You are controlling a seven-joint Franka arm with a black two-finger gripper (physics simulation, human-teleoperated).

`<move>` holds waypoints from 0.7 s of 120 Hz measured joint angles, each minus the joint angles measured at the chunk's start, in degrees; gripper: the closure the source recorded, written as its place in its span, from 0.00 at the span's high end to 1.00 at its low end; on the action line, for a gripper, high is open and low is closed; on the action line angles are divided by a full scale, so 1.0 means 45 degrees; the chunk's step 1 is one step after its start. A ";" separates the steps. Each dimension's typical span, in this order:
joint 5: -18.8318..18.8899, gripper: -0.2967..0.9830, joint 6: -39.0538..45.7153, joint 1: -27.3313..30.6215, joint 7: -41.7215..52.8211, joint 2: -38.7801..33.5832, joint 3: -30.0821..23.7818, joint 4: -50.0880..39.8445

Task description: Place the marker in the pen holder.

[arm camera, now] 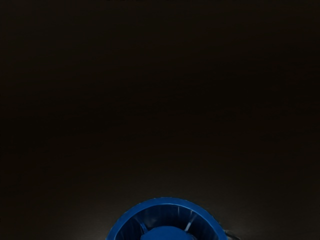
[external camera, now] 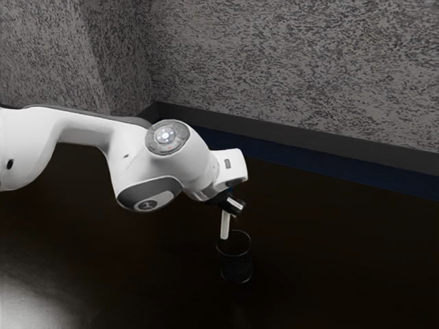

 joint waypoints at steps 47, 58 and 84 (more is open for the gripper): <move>-0.0652 0.40 0.0378 -0.0294 -0.0133 0.0665 0.0070 0.0213; -0.0775 0.53 0.0352 -0.0230 -0.0084 0.0494 0.0106 0.0221; -0.2823 0.68 -0.5446 -0.1756 0.0545 -0.0122 0.2239 0.7418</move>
